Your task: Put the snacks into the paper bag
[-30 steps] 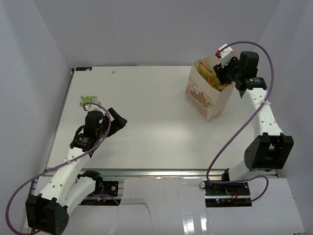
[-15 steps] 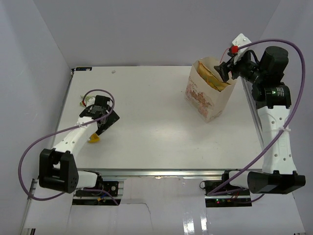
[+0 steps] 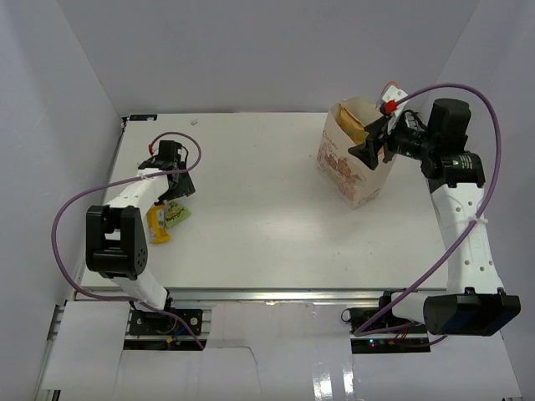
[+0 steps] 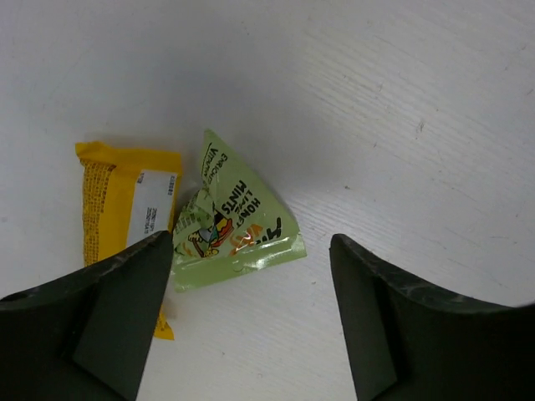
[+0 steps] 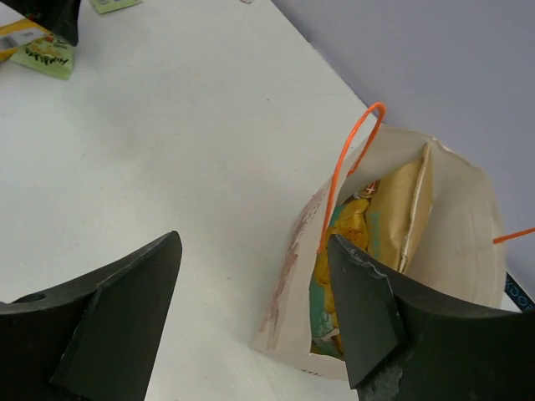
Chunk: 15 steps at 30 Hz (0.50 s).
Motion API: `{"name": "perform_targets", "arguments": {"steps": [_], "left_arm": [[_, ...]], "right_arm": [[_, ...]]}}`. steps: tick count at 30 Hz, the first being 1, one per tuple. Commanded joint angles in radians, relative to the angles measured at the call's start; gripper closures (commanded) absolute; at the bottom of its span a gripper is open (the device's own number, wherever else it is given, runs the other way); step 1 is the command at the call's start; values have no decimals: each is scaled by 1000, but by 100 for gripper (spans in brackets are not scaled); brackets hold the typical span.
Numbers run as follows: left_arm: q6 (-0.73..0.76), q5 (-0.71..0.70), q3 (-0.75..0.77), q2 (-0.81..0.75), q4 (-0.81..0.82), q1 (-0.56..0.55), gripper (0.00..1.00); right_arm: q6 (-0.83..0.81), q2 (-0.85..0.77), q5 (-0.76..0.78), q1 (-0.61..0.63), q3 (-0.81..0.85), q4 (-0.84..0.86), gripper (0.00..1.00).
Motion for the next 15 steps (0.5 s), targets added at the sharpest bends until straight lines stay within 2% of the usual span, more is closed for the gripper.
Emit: {"name": "perform_targets", "arguments": {"steps": [1, 3, 4, 7, 10, 13, 15], "left_arm": [[119, 36, 34, 41, 19, 12, 17], [118, 50, 31, 62, 17, 12, 20], [115, 56, 30, 80, 17, 14, 25], [101, 53, 21, 99, 9, 12, 26], [81, 53, 4, 105, 11, 14, 34], [69, 82, -7, 108, 14, 12, 62], [67, 104, -15, 101, 20, 12, 67]], "right_arm": [[38, -14, -75, 2, -12, -4, 24], [43, -11, -87, 2, -9, -8, 24], [42, -10, -97, 2, -6, -13, 24], [38, -5, -138, 3, 3, -31, 24], [32, -5, -176, 20, 6, -45, 24], [22, -7, -218, 48, 11, -54, 24], [12, -8, -230, 68, 12, -71, 24]]}}
